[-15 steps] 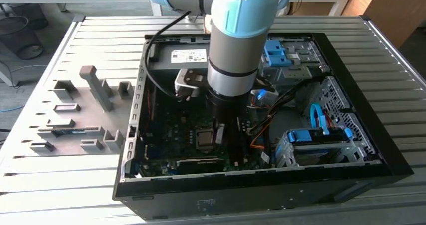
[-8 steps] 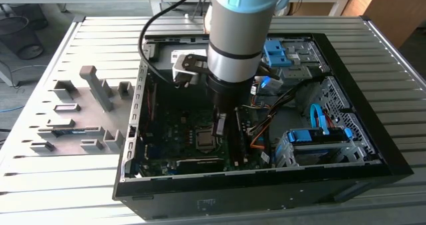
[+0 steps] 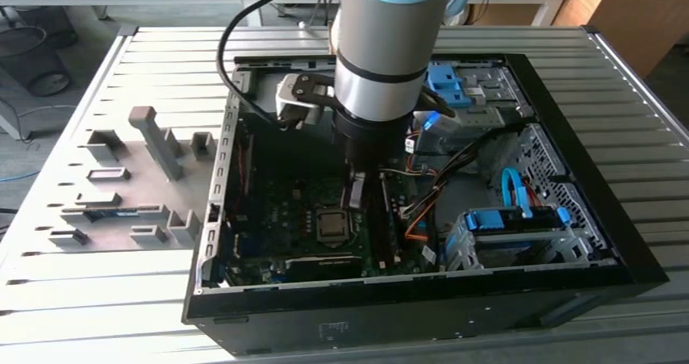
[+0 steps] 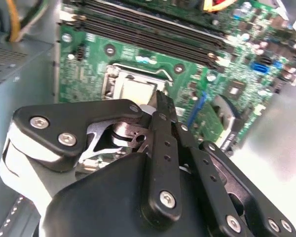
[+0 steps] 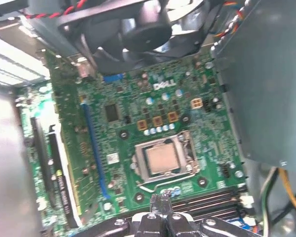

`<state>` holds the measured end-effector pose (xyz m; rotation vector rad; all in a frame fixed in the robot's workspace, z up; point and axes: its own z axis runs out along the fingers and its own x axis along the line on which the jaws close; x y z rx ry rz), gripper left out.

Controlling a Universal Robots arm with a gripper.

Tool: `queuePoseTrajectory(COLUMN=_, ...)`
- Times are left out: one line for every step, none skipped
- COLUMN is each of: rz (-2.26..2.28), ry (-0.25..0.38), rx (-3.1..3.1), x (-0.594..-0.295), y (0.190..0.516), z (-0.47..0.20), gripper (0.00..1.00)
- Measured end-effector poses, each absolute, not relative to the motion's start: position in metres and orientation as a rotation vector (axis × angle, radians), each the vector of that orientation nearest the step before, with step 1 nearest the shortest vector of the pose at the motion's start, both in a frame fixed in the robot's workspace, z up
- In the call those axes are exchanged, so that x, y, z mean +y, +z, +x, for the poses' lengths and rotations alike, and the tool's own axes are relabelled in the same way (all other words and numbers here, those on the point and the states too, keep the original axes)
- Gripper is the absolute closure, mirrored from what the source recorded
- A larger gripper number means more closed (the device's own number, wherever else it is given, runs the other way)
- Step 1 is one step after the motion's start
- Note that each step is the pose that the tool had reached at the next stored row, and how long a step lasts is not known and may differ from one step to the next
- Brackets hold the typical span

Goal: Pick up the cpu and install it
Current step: 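Install the first cpu locking lever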

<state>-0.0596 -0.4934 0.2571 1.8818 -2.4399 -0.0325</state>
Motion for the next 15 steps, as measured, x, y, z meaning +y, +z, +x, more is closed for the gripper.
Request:
queuePoseTrajectory(rz=1.886, ry=-0.044, rx=-2.444, x=-0.493, y=0.257, z=-0.06, gripper=0.9)
queuePoseTrajectory(rz=1.888, ry=-0.052, rx=-2.447, x=-0.491, y=0.257, z=-0.06, gripper=0.9)
queuePoseTrajectory(rz=1.889, ry=-0.056, rx=-2.448, x=-0.489, y=0.257, z=-0.061, gripper=0.9)
queuePoseTrajectory(rz=1.89, ry=-0.059, rx=-2.449, x=-0.487, y=0.257, z=-0.063, gripper=0.9)
queuePoseTrajectory(rz=1.891, ry=-0.062, rx=-2.45, x=-0.485, y=0.257, z=-0.064, gripper=0.9)
queuePoseTrajectory(rz=1.892, ry=-0.064, rx=-2.451, x=-0.483, y=0.257, z=-0.065, gripper=0.9)
queuePoseTrajectory(rz=1.892, ry=-0.065, rx=-2.452, x=-0.481, y=0.257, z=-0.067, gripper=0.9)
queuePoseTrajectory(rz=1.893, ry=-0.065, rx=-2.452, x=-0.479, y=0.257, z=-0.067, gripper=0.9)
queuePoseTrajectory(rz=1.893, ry=-0.065, rx=-2.452, x=-0.479, y=0.257, z=-0.067, gripper=0.9)
queuePoseTrajectory(rz=1.893, ry=-0.065, rx=-2.452, x=-0.479, y=0.257, z=-0.067, gripper=0.9)
queuePoseTrajectory(rz=1.893, ry=-0.065, rx=-2.452, x=-0.479, y=0.257, z=-0.067, gripper=0.9)
queuePoseTrajectory(rz=1.893, ry=-0.064, rx=-2.452, x=-0.479, y=0.257, z=-0.067, gripper=0.9)
queuePoseTrajectory(rz=1.893, ry=-0.064, rx=-2.453, x=-0.479, y=0.257, z=-0.067, gripper=0.9)
queuePoseTrajectory(rz=1.893, ry=-0.064, rx=-2.453, x=-0.479, y=0.257, z=-0.067, gripper=0.9)
queuePoseTrajectory(rz=1.893, ry=-0.064, rx=-2.453, x=-0.479, y=0.257, z=-0.067, gripper=0.9)
